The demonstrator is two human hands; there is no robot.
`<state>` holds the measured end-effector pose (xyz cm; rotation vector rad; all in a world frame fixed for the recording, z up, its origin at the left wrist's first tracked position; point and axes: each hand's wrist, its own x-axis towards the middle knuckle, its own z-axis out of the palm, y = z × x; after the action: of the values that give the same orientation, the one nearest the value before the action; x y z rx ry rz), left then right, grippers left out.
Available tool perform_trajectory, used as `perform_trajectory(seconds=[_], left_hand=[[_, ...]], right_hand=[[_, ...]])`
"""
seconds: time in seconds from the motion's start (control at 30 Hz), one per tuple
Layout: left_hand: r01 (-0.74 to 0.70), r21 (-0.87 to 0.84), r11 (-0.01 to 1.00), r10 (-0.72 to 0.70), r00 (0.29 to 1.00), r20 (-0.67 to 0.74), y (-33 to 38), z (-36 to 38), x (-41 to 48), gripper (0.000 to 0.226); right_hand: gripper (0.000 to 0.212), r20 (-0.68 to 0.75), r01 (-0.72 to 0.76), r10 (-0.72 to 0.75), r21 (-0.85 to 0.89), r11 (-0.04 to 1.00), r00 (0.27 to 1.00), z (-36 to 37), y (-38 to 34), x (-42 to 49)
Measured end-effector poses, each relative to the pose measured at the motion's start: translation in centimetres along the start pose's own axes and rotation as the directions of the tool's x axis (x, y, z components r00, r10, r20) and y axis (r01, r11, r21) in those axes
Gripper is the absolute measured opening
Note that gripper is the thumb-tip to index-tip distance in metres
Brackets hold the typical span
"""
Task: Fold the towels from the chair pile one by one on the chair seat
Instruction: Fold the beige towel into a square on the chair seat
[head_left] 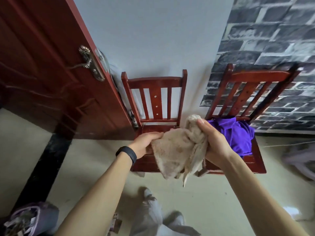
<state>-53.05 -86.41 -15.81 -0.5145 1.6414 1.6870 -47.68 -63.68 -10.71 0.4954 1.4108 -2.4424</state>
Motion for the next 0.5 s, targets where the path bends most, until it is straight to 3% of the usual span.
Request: perform_trajectory(seconds=[0.1, 0.2, 0.23, 0.3, 0.37, 0.43, 0.5], left_hand=[[-0.118, -0.085, 0.989, 0.108, 0.987, -0.116, 2.5, -2.0, -1.3, 0.022], [-0.258, -0.119, 0.959, 0.24, 0.96, -0.146, 4.7, -3.7, -2.7, 0.01], [-0.301, -0.119, 0.946, 0.28, 0.945, -0.169, 5.2, -4.2, -3.1, 0.009], [-0.377, -0.113, 0.919, 0.347, 0.912, -0.219, 5.9, -4.9, -3.6, 0.012], [-0.422, -0.074, 0.903, 0.391, 0.882, -0.263, 6.3, -5.7, -4.1, 0.014], [-0.437, -0.003, 0.899, 0.418, 0.863, -0.285, 6.9, -6.3, -4.6, 0.016], [-0.454, 0.019, 0.891, 0.439, 0.848, -0.298, 7.5, -6.7, -4.9, 0.017]], right_hand=[[0.028, -0.166, 0.1, -0.154, -0.292, 0.951, 0.974, -1.0, -0.4, -0.6], [0.033, -0.215, 0.077, -0.384, -0.783, 0.618, 0.898, -1.8, -0.7, -0.6], [0.03, -0.205, 0.041, -0.421, -0.862, 0.506, 0.883, -1.9, -1.0, -0.7], [0.021, -0.219, -0.026, -0.461, -0.921, 0.389, 0.86, -2.4, -1.8, -0.3], [0.022, -0.311, -0.07, -0.512, -0.898, 0.435, 0.801, -3.5, -2.5, 0.7], [0.029, -0.441, -0.093, -0.498, -0.81, 0.579, 0.747, -4.1, -2.8, 1.6], [0.033, -0.512, -0.067, -0.407, -0.679, 0.731, 0.756, -4.0, -3.0, 2.5]])
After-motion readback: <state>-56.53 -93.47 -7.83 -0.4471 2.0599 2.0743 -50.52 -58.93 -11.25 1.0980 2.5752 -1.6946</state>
